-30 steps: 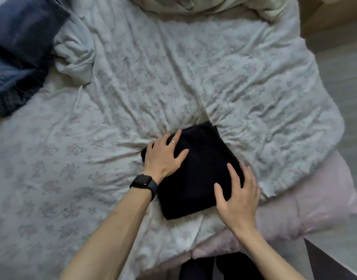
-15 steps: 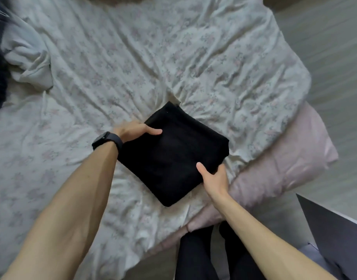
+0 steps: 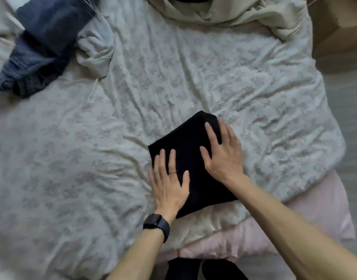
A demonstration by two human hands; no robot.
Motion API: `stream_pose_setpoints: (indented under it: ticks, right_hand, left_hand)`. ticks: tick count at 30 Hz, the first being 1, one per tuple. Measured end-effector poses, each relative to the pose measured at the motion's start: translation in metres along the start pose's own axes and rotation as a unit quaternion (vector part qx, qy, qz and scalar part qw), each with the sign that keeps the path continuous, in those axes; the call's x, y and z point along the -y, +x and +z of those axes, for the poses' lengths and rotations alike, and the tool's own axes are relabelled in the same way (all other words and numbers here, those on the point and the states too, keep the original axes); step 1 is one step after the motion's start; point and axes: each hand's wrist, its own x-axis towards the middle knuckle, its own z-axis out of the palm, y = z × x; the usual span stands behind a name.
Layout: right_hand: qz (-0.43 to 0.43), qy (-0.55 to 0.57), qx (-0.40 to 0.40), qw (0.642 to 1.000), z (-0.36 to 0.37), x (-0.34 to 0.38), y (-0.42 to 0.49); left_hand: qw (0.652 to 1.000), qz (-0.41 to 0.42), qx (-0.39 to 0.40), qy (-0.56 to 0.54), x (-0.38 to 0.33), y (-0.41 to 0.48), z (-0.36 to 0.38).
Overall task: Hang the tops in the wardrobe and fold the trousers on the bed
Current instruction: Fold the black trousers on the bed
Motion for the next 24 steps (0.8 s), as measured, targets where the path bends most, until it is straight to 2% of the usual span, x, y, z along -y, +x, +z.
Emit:
stream_pose_setpoints:
  ticks: [2, 3, 4, 6, 8, 10, 12, 14, 16, 19, 22, 24]
  right_hand:
    - [-0.118, -0.028, -0.003, 0.993, 0.021, -0.004, -0.006]
    - [-0.133, -0.049, 0.025, 0.99, 0.028, -0.012, -0.008]
    - [-0.127, -0.071, 0.052, 0.988, 0.035, -0.023, -0.006]
    - [-0.048, -0.077, 0.098, 0.991, 0.043, -0.046, 0.003]
    - [0.028, -0.058, 0.127, 0.99, 0.044, -0.055, 0.011]
    - [0.04, -0.076, 0.126, 0.988, 0.043, -0.05, 0.009]
    - [0.042, -0.062, 0.089, 0.993, 0.035, -0.037, -0.002]
    - [0.065, 0.013, 0.038, 0.997, 0.021, -0.026, -0.013]
    - [0.146, 0.148, 0.038, 0.977, 0.007, -0.022, -0.02]
    - [0.251, 0.277, 0.091, 0.923, -0.009, -0.025, -0.012]
    - [0.271, 0.346, 0.18, 0.88, -0.015, -0.043, 0.007]
    - [0.254, 0.363, 0.23, 0.866, -0.018, -0.05, 0.017]
  left_hand:
    - [0.992, 0.116, 0.026, 0.049, -0.008, 0.014, 0.019]
    - [0.986, 0.141, 0.05, 0.067, -0.005, 0.023, 0.027]
    - [0.983, 0.148, 0.069, 0.078, 0.004, 0.032, 0.035]
    - [0.984, 0.139, 0.079, 0.076, 0.03, 0.038, 0.047]
    - [0.992, 0.087, 0.06, 0.071, 0.048, 0.034, 0.052]
    - [0.998, 0.005, 0.04, 0.053, 0.056, 0.021, 0.049]
    - [0.994, -0.096, 0.04, -0.045, 0.056, 0.01, 0.038]
    - [0.97, -0.174, 0.045, -0.165, 0.055, 0.007, 0.02]
    - [0.934, -0.236, 0.063, -0.259, 0.057, 0.01, 0.007]
    - [0.821, -0.339, 0.133, -0.44, 0.067, 0.02, -0.004]
    - [0.712, -0.368, 0.171, -0.573, 0.077, 0.028, -0.009]
    - [0.678, -0.376, 0.197, -0.601, 0.078, 0.034, -0.015]
